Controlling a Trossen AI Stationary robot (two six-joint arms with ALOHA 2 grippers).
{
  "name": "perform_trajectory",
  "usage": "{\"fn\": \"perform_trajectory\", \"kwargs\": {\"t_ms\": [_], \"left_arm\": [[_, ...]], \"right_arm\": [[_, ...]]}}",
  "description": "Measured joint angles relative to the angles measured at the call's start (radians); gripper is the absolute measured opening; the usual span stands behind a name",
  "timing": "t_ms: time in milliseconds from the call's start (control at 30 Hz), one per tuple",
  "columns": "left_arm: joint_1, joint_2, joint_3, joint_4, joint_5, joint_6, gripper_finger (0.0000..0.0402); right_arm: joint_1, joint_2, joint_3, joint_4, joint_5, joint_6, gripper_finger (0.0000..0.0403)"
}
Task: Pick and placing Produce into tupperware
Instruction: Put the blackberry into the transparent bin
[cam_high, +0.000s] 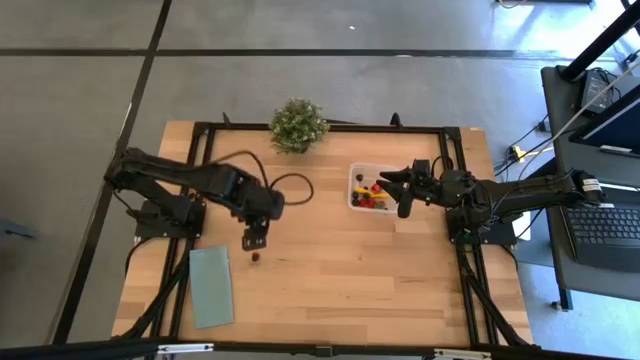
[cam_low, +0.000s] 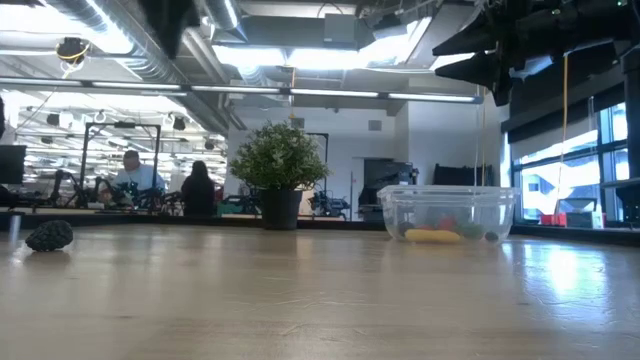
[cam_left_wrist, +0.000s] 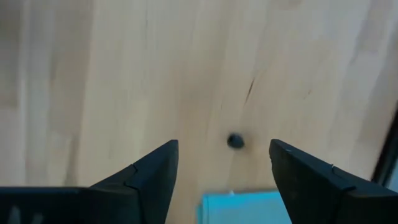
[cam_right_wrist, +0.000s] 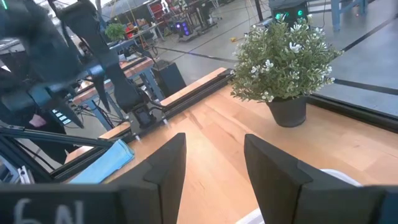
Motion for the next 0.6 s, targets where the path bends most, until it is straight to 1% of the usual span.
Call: {"fn": "perform_trajectory", "kwargs": {"t_ms": [100,267,367,467,600], "left_arm": [[-0.024,0.000,-0.087,0.010,0.000,-0.106,0.0244],[-0.051,0.000,-0.222,0.082,0.001,-0.354,0.0244],[-0.065,0.000,-0.295,0.132,0.028,-0.499,0.0244],[-0.086,0.000,-0.363,0.209,0.042,-0.645,0.0244],[-0.126,0.000,-0.434,0.321,0.045,-0.782,0.0238]], "right_arm": [[0.000,0.000,0.000,0.000,0.000,0.000,0.0165],[0.000,0.000,0.000,-0.001,0.000,-0.001,0.0165],[0.000,0.000,0.000,-0.003,0.000,-0.001,0.0165],[0.000,0.000,0.000,-0.003,0.000,0.000,0.0165],[0.000,0.000,0.000,-0.006,0.000,0.000,0.0165]]}}
